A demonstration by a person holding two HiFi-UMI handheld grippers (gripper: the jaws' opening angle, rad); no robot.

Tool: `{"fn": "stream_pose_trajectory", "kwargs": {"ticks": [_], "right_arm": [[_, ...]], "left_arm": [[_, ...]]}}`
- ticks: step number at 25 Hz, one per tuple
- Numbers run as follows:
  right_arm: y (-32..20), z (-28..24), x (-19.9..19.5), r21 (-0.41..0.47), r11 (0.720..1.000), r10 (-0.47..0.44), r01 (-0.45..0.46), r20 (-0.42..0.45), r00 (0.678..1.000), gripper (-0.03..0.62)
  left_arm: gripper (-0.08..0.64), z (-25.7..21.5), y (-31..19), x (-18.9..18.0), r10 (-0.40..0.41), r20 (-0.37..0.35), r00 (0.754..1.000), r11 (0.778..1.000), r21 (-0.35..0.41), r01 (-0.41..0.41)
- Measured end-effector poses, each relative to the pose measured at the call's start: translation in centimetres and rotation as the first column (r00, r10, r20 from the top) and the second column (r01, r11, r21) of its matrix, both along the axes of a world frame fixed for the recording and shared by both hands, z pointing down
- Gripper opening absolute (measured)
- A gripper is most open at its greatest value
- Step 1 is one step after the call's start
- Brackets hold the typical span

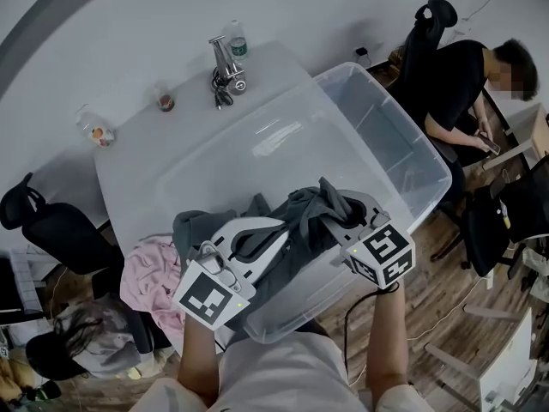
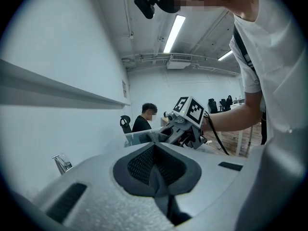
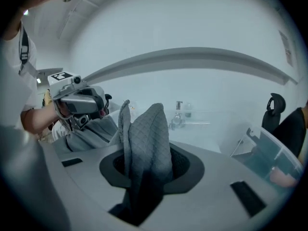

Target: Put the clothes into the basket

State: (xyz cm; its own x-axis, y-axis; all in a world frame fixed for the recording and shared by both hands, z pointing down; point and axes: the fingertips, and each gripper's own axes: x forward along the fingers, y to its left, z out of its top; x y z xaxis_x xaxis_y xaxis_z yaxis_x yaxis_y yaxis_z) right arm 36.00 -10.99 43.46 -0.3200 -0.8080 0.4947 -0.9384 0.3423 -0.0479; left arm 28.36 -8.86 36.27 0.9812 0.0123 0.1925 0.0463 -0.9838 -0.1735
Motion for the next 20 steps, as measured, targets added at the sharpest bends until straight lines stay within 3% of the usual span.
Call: {"fn": "stream_pose_trajectory", "kwargs": {"ticks": [9,20], "right_arm": [[0.1,3.5,-1.4,-0.13,0.987,-0.104,0.09,-0.1,0.99,0.109],[1.0,5.7,-3.4,-0.263,0.939,-0.267,0.221,-0.156,0.951,0.188]], "left_arm": [[0.003,1.9,0.0,0.3,0.002,0.045,0.999,1.0,-0.018,-0.002],[0.003,2.6,0.3,0.4,0.019,0.076,0.997,1.0,-0.014,-0.018]]}}
